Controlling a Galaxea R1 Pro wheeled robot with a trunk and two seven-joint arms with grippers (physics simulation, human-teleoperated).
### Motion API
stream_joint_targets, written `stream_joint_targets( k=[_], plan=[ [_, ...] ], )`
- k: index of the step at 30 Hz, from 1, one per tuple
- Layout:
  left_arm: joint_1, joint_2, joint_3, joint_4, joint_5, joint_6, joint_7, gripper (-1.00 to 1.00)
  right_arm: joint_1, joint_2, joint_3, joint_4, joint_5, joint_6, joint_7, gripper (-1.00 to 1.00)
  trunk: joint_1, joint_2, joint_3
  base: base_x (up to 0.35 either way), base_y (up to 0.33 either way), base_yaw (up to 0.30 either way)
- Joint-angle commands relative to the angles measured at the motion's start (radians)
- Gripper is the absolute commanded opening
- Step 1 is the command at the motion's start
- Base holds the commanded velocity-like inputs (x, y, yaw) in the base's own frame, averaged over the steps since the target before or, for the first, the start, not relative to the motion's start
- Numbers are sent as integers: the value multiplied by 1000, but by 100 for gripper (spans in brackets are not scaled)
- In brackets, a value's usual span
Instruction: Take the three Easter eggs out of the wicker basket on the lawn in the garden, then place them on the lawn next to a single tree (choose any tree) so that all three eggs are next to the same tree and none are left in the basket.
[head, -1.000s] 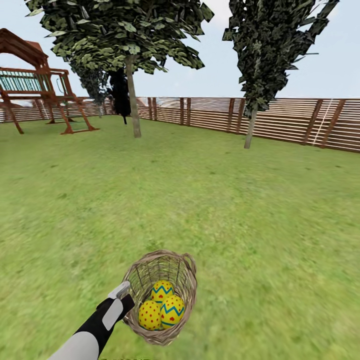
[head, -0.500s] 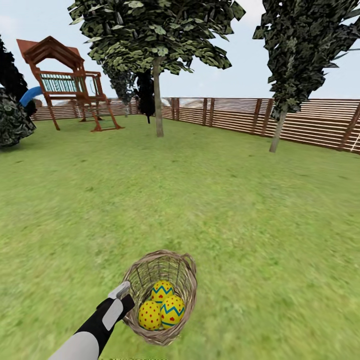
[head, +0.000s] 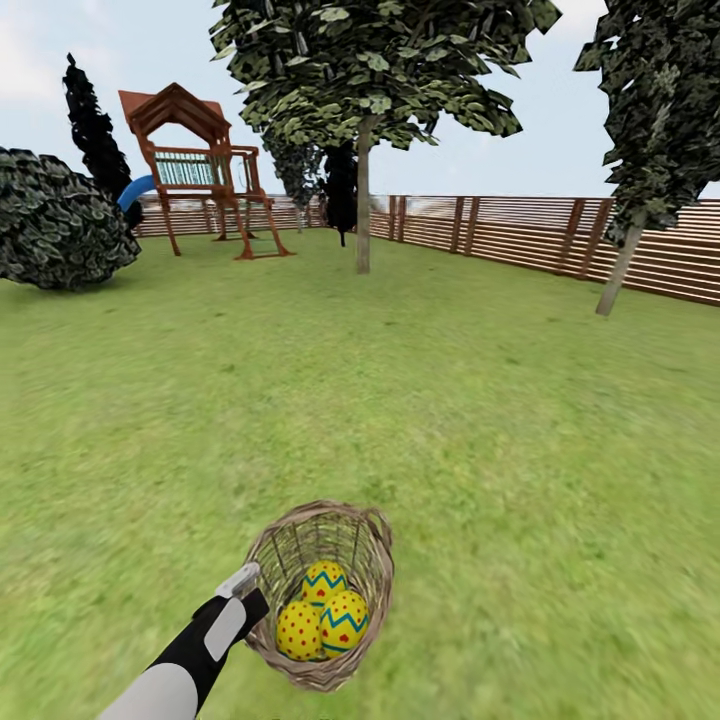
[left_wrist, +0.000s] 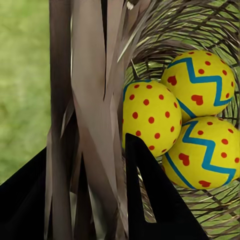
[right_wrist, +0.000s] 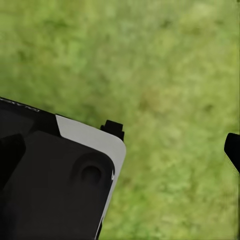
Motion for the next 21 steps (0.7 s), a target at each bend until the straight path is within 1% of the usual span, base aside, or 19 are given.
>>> stream_joint_targets(
  k=[1, 5, 11, 21],
  plan=[
    [-1, 0, 1, -2, 16, 3, 6, -100, -1, -1, -8, 3, 7, -5, 1, 100, -4, 6, 2, 0, 0, 290],
    [-1, 0, 1, -2, 16, 3, 6, -100, -1, -2, -9, 3, 2, -5, 1, 100, -19, 34, 14, 0, 0, 59],
    [-1, 0, 1, -3, 16, 1, 5, -100, -1, -2, -8, 5, 2, -5, 2, 100, -19, 34, 14, 9, 0, 1],
    [-1, -3, 3, 1, 17, 3, 5, -100, -1, -2, -9, 5, -1, -5, 3, 100, -19, 34, 14, 320, 0, 0]
  ],
)
